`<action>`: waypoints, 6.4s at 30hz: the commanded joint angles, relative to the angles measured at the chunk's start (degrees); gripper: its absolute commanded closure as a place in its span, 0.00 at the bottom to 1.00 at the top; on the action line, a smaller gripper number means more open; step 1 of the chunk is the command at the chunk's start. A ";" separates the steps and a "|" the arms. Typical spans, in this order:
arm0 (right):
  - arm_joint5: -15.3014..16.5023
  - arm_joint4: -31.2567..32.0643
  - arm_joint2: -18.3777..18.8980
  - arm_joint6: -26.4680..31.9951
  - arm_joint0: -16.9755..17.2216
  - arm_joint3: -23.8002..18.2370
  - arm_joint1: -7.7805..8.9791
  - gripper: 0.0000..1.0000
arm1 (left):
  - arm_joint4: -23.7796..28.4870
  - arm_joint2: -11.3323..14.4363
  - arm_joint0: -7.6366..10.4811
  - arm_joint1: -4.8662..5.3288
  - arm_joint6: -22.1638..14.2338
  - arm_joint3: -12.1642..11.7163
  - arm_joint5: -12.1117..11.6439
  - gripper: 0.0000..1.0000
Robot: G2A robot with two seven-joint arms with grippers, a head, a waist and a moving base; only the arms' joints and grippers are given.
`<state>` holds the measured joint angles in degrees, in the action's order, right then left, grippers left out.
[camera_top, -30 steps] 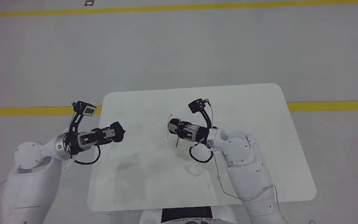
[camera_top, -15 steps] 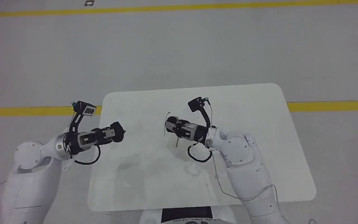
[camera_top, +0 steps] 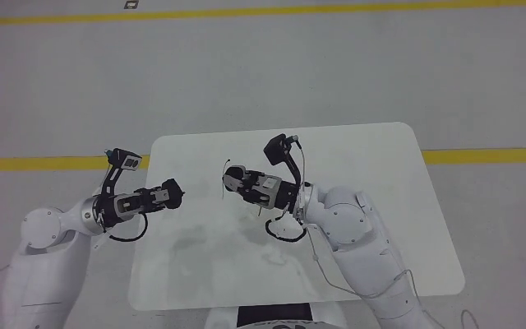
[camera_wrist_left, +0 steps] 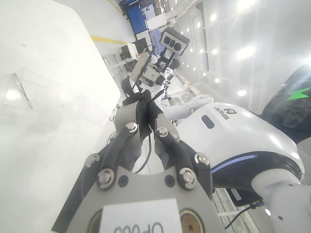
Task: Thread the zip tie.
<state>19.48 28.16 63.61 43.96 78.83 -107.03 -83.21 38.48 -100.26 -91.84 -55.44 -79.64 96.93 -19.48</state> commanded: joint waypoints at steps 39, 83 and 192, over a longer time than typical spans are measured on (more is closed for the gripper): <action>-0.09 19.74 -11.16 -19.74 -5.03 -3.72 7.40 1.00 | 4.21 5.68 -0.08 3.55 0.99 -2.52 12.60 1.00; 0.00 34.63 -20.32 -36.90 -10.08 -0.03 9.74 1.00 | 10.18 9.81 2.59 5.34 0.00 -5.73 19.41 1.00; 0.00 28.81 -26.78 -39.01 -15.27 3.81 10.28 1.00 | 10.18 9.81 2.59 5.34 0.00 -5.73 19.41 1.00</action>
<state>19.48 57.02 36.88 4.93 63.63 -103.23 -72.92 48.66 -90.45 -89.25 -50.11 -79.64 91.20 -0.07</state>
